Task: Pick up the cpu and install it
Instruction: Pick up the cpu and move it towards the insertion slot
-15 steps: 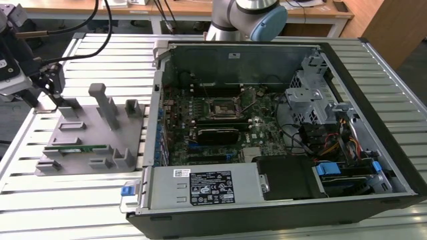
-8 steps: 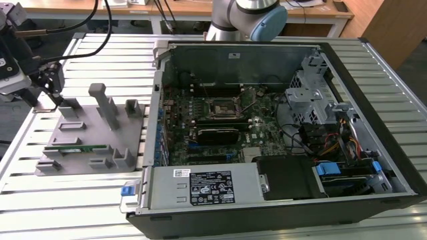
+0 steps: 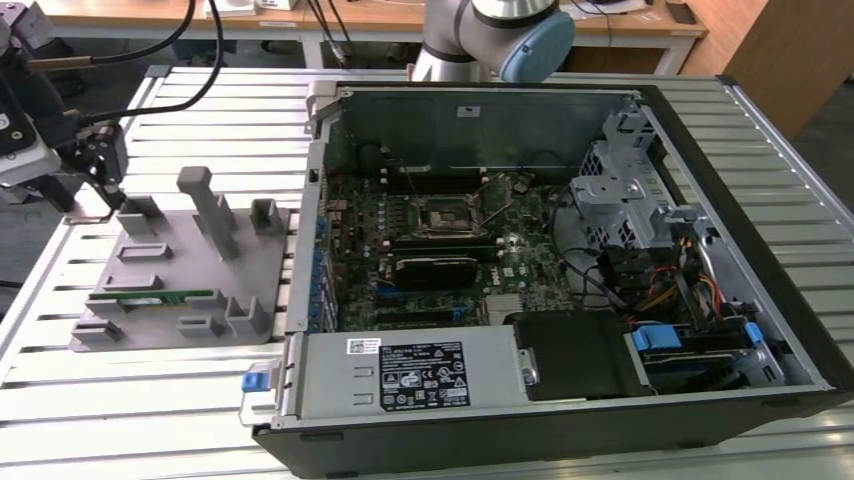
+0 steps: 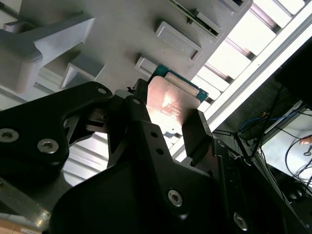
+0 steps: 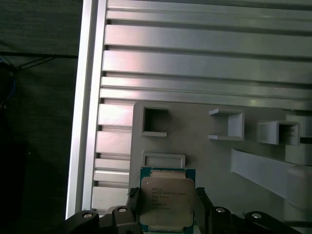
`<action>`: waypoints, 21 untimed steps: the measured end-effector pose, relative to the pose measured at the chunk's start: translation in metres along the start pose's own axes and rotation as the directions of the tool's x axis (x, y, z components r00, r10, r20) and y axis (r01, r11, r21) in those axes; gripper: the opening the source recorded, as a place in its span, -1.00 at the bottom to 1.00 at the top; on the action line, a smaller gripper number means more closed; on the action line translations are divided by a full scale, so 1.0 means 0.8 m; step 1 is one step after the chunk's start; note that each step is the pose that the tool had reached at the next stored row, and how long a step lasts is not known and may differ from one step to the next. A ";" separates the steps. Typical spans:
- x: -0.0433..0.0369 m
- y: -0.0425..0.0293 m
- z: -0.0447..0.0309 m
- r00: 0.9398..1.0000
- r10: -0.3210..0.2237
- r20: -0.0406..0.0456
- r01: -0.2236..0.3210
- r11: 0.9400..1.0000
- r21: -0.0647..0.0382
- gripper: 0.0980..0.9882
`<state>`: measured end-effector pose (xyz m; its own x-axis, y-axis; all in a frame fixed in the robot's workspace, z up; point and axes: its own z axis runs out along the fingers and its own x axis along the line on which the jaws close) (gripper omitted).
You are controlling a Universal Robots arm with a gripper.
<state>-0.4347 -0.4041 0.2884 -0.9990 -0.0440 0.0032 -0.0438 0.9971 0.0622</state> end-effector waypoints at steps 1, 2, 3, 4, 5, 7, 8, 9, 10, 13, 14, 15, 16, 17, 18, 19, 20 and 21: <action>0.000 0.0000 -0.0004 1.000 0.000 0.000 0.000 1.000 0.000 -0.03; 0.000 0.0000 -0.0008 1.000 0.000 0.000 0.000 1.000 0.000 -0.03; 0.000 0.0001 -0.0012 1.000 0.000 0.000 0.000 1.000 0.000 -0.03; 0.000 0.0001 -0.0016 1.000 0.000 0.000 0.000 1.000 0.000 -0.03; 0.000 0.0001 -0.0019 1.000 0.000 0.000 0.000 1.000 0.000 -0.03; 0.000 0.0002 -0.0026 1.000 0.000 0.000 0.000 1.000 0.000 -0.03; 0.000 0.0002 -0.0029 1.000 0.000 0.000 0.000 1.000 0.000 -0.03; 0.000 0.0002 -0.0032 1.000 0.000 0.000 0.000 1.000 0.000 -0.03; 0.000 0.0002 -0.0035 1.000 0.000 0.000 0.000 1.000 0.000 -0.03; 0.000 0.0003 -0.0048 1.000 0.000 0.000 0.000 1.000 0.000 -0.03; 0.000 0.0003 -0.0052 1.000 0.000 0.000 0.000 1.000 0.000 -0.03; 0.000 0.0004 -0.0056 1.000 0.000 0.000 0.000 1.000 0.000 -0.03; 0.000 0.0004 -0.0060 1.000 0.000 0.000 0.000 1.000 0.000 -0.03; 0.000 0.0004 -0.0064 1.000 0.000 0.000 0.000 1.000 0.000 -0.03; 0.000 0.0004 -0.0067 1.000 0.000 0.000 0.000 1.000 0.000 -0.03; 0.000 0.0004 -0.0070 1.000 0.000 0.000 0.000 1.000 0.000 -0.03; 0.000 0.0005 -0.0074 1.000 0.000 0.000 0.000 1.000 0.000 -0.03; 0.000 0.0005 -0.0077 1.000 0.000 0.000 0.000 1.000 0.000 -0.03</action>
<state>-0.4347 -0.4041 0.2946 -0.9990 -0.0441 0.0032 -0.0438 0.9971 0.0622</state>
